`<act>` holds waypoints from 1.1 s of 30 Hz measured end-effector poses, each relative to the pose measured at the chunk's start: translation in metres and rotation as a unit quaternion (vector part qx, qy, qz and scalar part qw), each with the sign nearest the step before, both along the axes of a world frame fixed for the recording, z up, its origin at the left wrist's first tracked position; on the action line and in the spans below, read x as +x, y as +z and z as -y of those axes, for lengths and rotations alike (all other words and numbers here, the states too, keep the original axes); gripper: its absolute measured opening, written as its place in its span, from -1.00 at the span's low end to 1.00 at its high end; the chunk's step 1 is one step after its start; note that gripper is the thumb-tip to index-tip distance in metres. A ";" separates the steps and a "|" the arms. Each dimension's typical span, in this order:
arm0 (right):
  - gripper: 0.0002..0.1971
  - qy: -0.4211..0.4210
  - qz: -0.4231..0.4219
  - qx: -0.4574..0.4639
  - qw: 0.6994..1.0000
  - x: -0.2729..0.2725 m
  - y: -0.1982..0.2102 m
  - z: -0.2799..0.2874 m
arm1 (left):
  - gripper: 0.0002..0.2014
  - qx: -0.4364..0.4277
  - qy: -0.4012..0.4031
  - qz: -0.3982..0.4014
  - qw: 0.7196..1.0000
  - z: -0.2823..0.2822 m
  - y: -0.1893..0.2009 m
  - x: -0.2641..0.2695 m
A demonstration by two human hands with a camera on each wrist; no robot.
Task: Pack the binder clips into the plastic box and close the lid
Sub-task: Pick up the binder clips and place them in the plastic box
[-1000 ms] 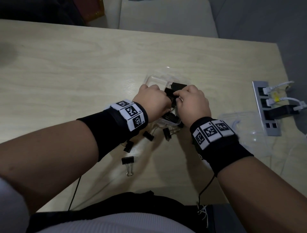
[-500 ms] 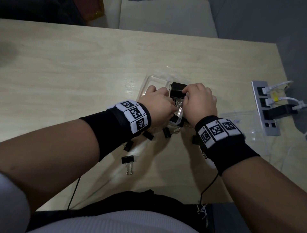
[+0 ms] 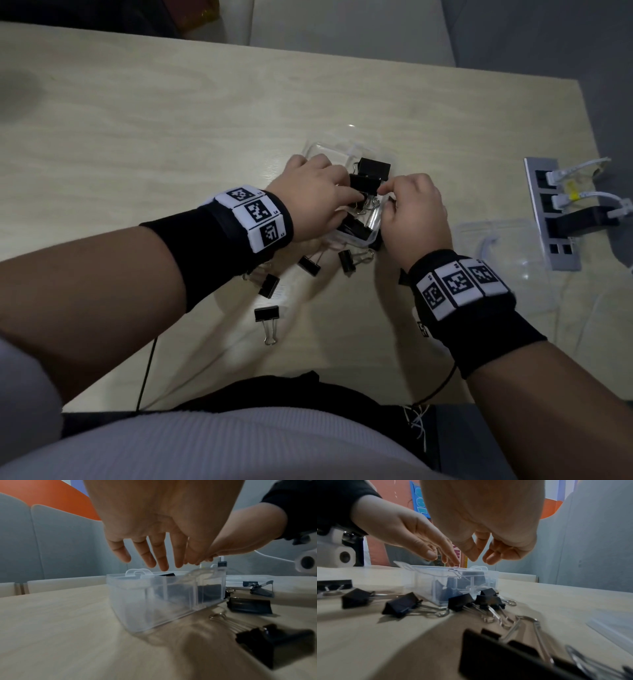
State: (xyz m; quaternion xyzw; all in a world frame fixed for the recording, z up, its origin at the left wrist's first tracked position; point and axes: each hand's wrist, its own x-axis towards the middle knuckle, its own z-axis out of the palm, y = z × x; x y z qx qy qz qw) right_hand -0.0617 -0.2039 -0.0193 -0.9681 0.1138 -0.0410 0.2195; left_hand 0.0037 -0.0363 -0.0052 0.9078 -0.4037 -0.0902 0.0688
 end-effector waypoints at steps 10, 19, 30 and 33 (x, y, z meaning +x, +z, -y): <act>-0.88 0.144 -0.074 0.049 0.986 -0.067 0.002 -0.017 | -0.76 -0.018 0.116 -0.132 0.984 -0.070 -0.003 -0.020; -0.39 0.306 -0.206 -0.128 0.921 -0.062 -0.009 -0.064 | -0.25 0.229 0.129 -0.177 0.949 -0.088 -0.005 -0.047; -0.60 0.270 -0.202 -0.115 0.935 -0.063 -0.015 -0.046 | -0.73 0.165 0.122 -0.194 0.959 -0.079 -0.015 -0.035; -0.68 0.254 -0.186 -0.088 0.945 -0.061 -0.016 -0.041 | -0.72 0.161 0.132 -0.185 0.960 -0.074 -0.003 -0.025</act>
